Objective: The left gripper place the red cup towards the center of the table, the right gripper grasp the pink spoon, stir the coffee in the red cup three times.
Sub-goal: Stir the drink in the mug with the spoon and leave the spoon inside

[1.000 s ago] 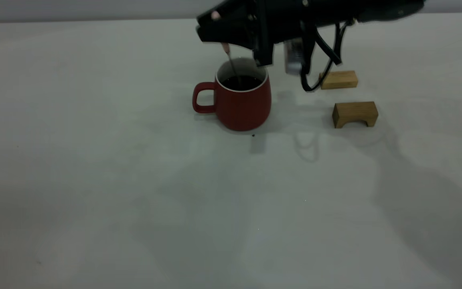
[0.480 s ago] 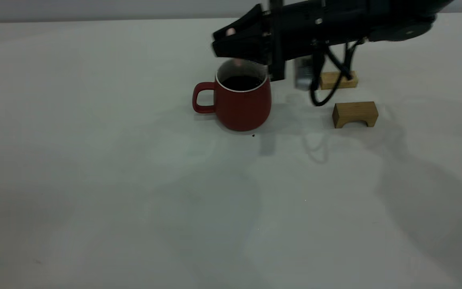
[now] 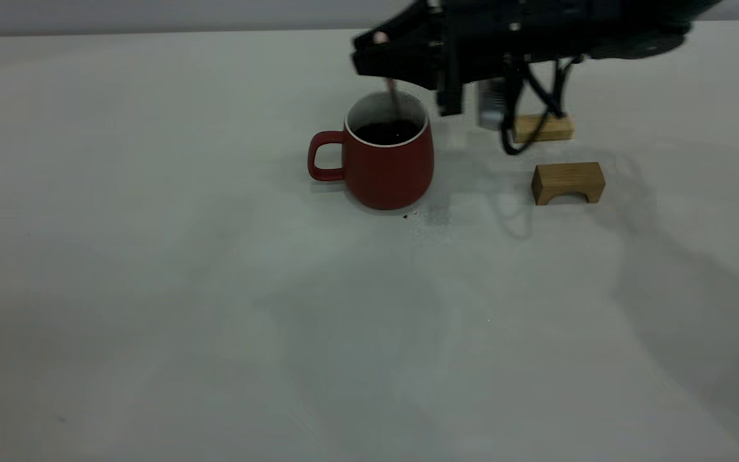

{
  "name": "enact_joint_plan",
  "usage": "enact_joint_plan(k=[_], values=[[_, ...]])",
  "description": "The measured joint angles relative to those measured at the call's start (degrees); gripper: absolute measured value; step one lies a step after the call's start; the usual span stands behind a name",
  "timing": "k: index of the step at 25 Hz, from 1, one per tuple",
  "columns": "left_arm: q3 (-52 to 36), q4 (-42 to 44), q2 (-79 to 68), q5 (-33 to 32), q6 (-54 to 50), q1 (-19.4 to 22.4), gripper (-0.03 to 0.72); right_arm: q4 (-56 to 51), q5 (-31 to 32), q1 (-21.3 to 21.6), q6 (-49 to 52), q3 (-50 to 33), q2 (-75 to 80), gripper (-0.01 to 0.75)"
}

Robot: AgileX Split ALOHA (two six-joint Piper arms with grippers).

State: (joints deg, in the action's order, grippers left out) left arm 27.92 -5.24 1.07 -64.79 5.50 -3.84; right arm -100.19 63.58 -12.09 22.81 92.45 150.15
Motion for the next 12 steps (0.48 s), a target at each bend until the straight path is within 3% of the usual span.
enact_joint_plan(k=[5, 12], values=[[0.00, 0.00, 0.00, 0.00, 0.00, 0.00, 0.482, -0.65, 0.41, -0.92, 0.07, -5.39, -2.02, 0.123], [0.00, 0.00, 0.00, 0.00, 0.00, 0.00, 0.482, -0.84, 1.17, -3.53, 0.20, 2.87, 1.36, 0.123]])
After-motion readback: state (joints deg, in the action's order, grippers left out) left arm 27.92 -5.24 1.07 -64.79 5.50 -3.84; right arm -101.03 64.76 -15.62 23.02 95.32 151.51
